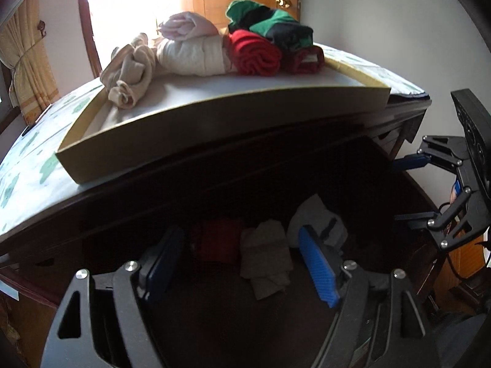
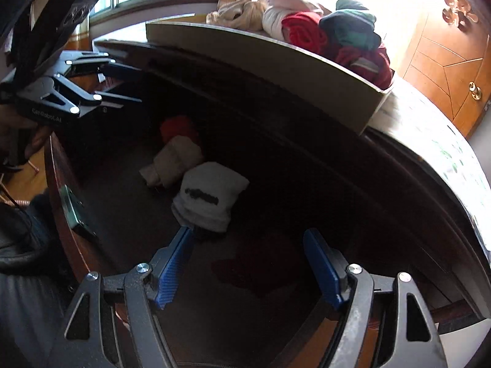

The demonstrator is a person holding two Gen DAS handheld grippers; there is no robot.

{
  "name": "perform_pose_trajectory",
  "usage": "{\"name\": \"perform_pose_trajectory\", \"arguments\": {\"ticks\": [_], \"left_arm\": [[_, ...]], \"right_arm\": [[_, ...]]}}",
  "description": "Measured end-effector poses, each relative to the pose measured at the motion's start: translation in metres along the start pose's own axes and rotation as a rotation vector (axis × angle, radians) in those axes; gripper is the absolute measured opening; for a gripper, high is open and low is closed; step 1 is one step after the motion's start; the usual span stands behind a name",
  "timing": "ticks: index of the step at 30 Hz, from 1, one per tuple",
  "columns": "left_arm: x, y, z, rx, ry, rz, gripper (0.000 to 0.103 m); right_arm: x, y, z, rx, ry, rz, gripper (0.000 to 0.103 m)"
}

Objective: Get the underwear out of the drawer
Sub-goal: 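Lower both open tools down into the drawer of socks, then grasp the dark-red sock with the right gripper while the left grasps the beige sock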

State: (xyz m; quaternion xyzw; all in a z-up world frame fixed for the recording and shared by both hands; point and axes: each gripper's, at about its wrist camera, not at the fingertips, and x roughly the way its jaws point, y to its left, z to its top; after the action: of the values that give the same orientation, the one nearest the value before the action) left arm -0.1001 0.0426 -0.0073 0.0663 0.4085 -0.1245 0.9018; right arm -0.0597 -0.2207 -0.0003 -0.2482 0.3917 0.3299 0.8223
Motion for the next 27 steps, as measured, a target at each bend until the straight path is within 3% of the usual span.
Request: {"name": "perform_pose_trajectory", "arguments": {"ticks": [4,15,25,27], "left_arm": [[0.006,0.0,-0.003,0.017,0.034,0.002,0.079],[0.033,-0.012,-0.004,0.106,0.178,-0.04,0.079],[0.05,-0.03,-0.005,0.206,0.267,-0.066,0.079],[0.054,-0.033,-0.005,0.222,0.282,-0.075,0.079]], "right_arm": [[0.019,0.0,0.001,-0.054,0.074,-0.037,0.076],[0.056,-0.001,0.001,-0.098,0.272,-0.026,0.076],[0.083,0.0,0.003,-0.162,0.363,-0.062,0.075],[0.089,-0.002,0.005,-0.168,0.38,-0.069,0.068]]}}
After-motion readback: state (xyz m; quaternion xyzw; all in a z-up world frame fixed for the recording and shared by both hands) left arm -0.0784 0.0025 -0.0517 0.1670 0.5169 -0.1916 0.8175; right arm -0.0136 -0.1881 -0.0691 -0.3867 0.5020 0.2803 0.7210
